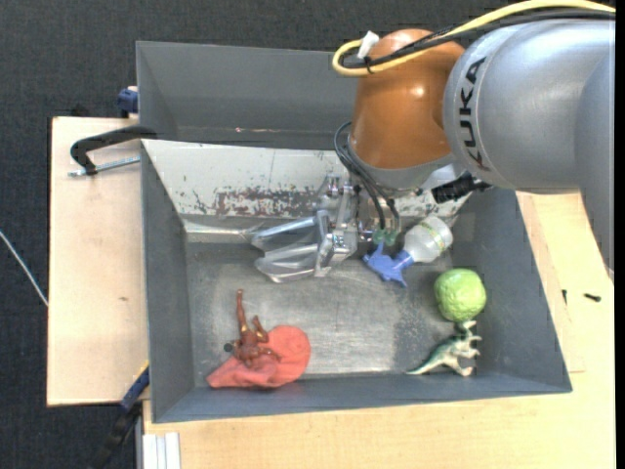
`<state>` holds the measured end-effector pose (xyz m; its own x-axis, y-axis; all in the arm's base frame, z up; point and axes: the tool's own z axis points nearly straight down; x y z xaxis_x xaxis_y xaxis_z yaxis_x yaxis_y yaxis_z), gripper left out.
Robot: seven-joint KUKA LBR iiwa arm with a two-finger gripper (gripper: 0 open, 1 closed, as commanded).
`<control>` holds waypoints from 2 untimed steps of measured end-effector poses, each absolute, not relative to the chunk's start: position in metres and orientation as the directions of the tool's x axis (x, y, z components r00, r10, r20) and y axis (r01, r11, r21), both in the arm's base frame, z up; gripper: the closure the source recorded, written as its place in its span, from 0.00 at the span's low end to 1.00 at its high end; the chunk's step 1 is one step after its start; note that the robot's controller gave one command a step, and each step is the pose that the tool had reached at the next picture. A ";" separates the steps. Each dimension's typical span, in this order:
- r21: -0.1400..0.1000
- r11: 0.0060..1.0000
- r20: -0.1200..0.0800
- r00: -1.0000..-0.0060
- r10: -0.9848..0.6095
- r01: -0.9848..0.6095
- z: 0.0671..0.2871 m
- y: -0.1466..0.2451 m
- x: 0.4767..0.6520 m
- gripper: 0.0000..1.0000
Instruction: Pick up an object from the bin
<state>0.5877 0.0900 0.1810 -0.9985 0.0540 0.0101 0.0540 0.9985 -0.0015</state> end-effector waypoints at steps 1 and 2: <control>0.002 0.999 -0.010 -0.999 -0.035 -0.035 0.166 0.059 0.590 1.00; -0.003 0.999 0.016 -0.998 -0.055 -0.055 0.151 0.064 0.587 1.00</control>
Offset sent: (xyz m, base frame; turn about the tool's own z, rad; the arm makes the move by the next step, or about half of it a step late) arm 0.0078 0.0159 0.0435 -0.0920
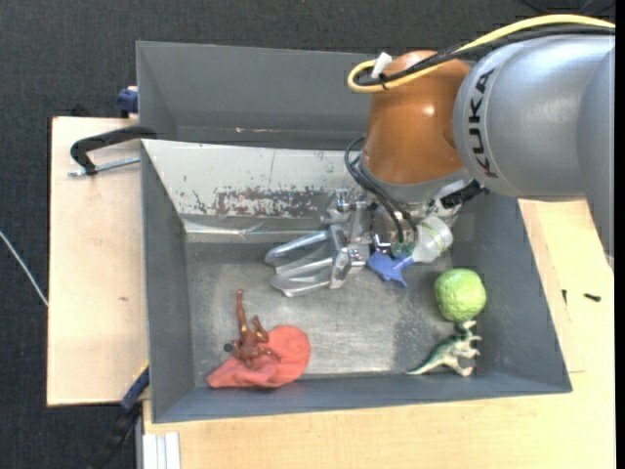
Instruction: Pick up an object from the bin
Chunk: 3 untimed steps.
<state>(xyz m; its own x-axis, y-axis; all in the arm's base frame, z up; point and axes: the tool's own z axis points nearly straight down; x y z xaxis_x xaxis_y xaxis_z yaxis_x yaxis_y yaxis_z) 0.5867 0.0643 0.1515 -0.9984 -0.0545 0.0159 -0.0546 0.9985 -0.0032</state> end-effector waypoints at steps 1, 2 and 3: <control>0.000 0.971 -0.006 -0.971 -0.238 -0.238 0.129 0.071 0.558 1.00; 0.003 0.912 0.004 -0.912 -0.409 -0.409 0.099 0.060 0.559 1.00; 0.001 0.977 0.002 -0.977 -0.215 -0.215 0.206 0.073 0.569 1.00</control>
Offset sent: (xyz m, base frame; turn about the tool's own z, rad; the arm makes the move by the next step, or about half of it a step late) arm -0.0050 -0.0282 -0.0815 0.0097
